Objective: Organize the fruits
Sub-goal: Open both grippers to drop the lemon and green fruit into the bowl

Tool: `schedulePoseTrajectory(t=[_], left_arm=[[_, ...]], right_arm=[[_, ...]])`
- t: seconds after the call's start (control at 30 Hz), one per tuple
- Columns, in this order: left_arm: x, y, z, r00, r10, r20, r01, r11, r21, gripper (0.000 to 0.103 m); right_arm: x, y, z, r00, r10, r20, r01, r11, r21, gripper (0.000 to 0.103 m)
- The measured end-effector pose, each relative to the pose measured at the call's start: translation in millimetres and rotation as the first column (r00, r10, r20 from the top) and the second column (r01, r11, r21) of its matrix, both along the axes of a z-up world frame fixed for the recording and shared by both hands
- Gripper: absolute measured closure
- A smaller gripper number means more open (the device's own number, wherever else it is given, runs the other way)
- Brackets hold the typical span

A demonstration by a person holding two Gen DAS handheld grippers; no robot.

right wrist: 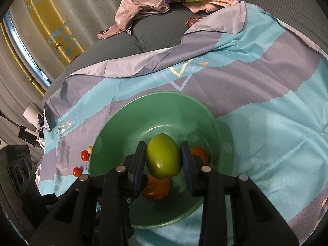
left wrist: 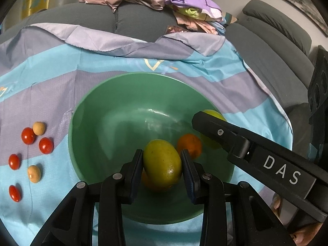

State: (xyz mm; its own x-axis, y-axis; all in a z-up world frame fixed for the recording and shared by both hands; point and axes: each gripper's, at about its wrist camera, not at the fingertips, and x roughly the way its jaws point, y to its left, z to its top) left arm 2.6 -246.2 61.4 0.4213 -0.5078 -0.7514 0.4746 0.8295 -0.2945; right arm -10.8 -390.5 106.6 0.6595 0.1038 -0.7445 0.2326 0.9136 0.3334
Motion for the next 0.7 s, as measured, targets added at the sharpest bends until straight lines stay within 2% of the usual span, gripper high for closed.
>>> schedulePoseTrajectory(t=[0.43, 0.53, 0.63, 0.7], left_arm=[[1, 1, 0, 1.0, -0.001, -0.018, 0.001, 1.0, 0.004, 0.066], [-2, 3, 6, 1.0, -0.001, 0.013, 0.001, 1.0, 0.001, 0.066], [-5, 8, 12, 1.0, -0.001, 0.026, 0.001, 1.0, -0.005, 0.062], [-6, 15, 17, 1.0, 0.004, 0.029, -0.004, 1.0, -0.019, 0.052]], right_arm=[[1, 0, -1, 1.0, -0.004, -0.017, 0.004, 1.0, -0.019, 0.068], [1, 0, 1, 1.0, -0.008, -0.009, 0.007, 1.0, -0.025, 0.067], [-1, 2, 5, 1.0, -0.005, 0.009, 0.005, 1.0, -0.022, 0.057], [-3, 6, 8, 1.0, -0.004, 0.019, 0.005, 0.999, -0.035, 0.049]])
